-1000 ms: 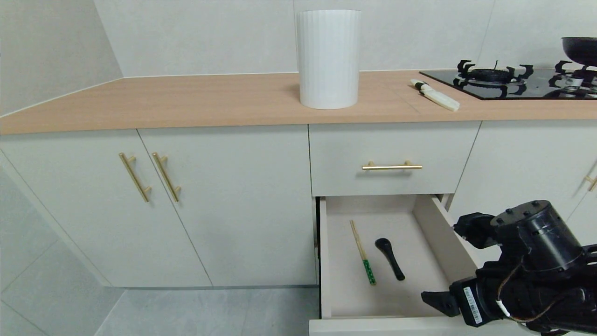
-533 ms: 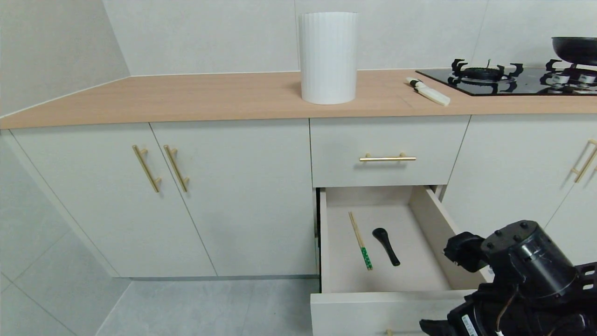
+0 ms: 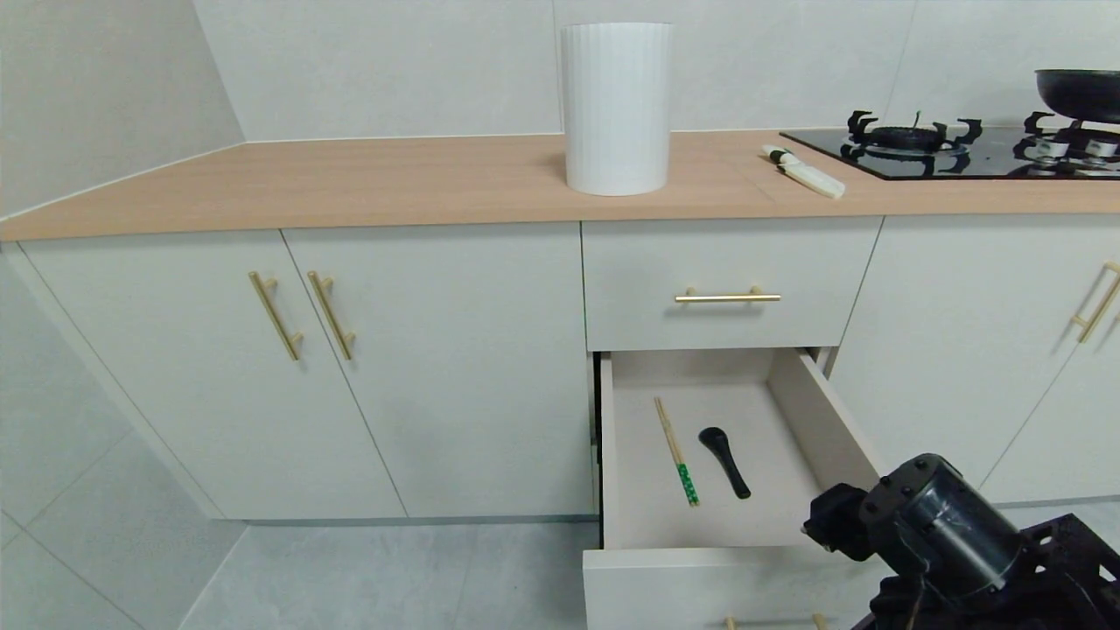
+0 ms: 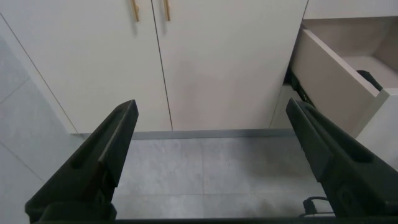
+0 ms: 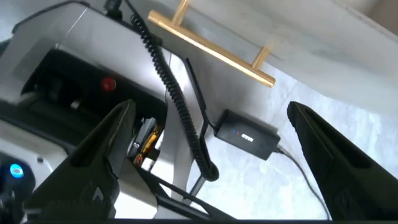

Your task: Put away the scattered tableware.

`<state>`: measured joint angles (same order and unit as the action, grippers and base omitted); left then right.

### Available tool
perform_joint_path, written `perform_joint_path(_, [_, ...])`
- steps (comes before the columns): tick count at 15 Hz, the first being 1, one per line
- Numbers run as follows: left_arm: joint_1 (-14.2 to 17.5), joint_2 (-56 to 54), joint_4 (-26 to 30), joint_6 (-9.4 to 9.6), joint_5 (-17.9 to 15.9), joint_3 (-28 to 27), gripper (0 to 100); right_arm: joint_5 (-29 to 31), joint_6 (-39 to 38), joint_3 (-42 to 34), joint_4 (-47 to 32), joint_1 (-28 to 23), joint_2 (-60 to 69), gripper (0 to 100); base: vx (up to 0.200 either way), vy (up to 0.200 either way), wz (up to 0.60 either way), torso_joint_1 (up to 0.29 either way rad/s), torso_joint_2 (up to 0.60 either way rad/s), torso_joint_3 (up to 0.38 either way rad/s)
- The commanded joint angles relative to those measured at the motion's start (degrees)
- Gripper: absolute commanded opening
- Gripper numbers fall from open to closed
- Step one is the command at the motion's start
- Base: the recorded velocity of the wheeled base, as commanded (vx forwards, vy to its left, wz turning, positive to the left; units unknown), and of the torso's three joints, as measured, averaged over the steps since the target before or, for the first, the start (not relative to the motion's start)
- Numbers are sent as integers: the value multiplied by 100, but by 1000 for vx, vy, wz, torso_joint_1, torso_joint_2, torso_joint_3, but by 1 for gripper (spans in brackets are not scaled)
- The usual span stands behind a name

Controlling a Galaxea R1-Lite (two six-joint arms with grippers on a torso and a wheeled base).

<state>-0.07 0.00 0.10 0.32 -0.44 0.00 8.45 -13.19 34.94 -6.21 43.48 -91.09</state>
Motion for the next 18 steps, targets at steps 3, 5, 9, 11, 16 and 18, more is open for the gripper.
perform_joint_path(3, [-1, 9, -1, 3, 0, 0, 100, 219, -430, 312, -30, -103, -480, 100, 0, 0, 0, 0, 0, 0])
perform_joint_path(5, [-1, 9, -1, 3, 0, 0, 100, 377, -702, 479, -65, -191, -682, 100, 0, 0, 0, 0, 0, 0])
perform_joint_path(9, [-1, 9, -1, 3, 0, 0, 100, 430, -1335, 1033, -610, -393, -972, 100, 0, 0, 0, 0, 0, 0])
perform_joint_path(11, [-1, 9, -1, 3, 0, 0, 100, 588, -1406, 1085, -584, -516, -1087, 100, 0, 0, 0, 0, 0, 0])
perform_joint_path(16, [-1, 9, -1, 3, 0, 0, 100, 939, -1660, 1261, -355, -719, -1403, 100, 0, 0, 0, 0, 0, 0])
perform_joint_path(18, [-1, 9, -1, -5, 0, 0, 100, 939, -1660, 1261, -329, -806, -1403, 100, 0, 0, 0, 0, 0, 0])
